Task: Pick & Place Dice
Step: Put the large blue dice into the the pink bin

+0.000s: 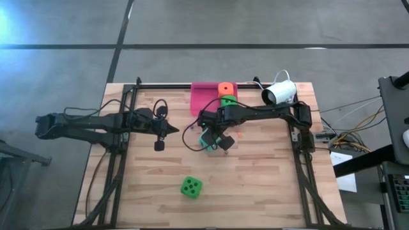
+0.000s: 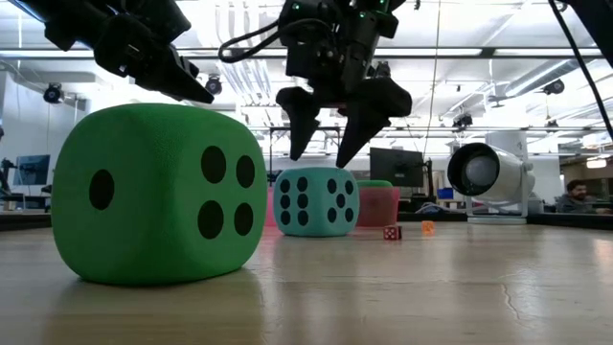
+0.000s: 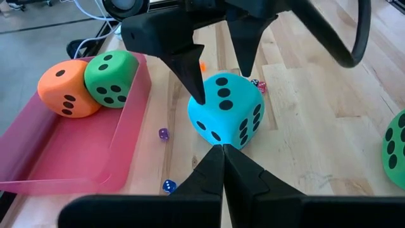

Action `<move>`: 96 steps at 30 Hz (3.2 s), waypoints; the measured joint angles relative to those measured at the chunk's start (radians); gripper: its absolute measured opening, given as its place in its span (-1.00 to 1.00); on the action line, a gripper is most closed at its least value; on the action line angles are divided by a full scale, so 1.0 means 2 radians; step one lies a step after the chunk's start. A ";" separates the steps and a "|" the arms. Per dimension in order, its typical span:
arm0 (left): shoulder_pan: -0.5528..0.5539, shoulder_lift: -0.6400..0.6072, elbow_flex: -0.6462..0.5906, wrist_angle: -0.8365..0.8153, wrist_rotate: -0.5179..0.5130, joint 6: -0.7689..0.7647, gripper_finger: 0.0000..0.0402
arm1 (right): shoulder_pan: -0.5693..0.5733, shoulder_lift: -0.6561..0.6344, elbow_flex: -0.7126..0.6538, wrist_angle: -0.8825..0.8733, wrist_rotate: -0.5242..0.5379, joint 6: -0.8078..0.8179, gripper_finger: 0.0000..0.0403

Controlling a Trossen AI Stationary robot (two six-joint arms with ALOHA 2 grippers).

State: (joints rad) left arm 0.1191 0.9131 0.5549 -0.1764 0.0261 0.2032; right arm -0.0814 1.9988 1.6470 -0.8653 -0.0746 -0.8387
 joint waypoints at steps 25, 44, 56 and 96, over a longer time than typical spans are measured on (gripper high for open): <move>0.000 0.000 0.000 0.000 0.000 -0.002 -0.96 | -0.003 0.095 0.101 -0.087 0.000 0.021 0.97; 0.000 0.000 0.000 0.000 0.002 -0.015 -0.96 | -0.002 0.142 0.121 -0.101 -0.002 0.046 0.97; 0.000 0.000 0.000 0.000 0.002 -0.015 -0.96 | -0.002 0.143 0.123 -0.097 -0.002 0.078 0.97; 0.000 0.000 0.000 -0.001 0.002 -0.015 -0.96 | -0.115 0.004 0.124 -0.108 0.038 0.086 0.80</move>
State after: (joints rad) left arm 0.1188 0.9132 0.5549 -0.1775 0.0299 0.1738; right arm -0.3108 2.0060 1.8942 -1.0817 0.0024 -0.6666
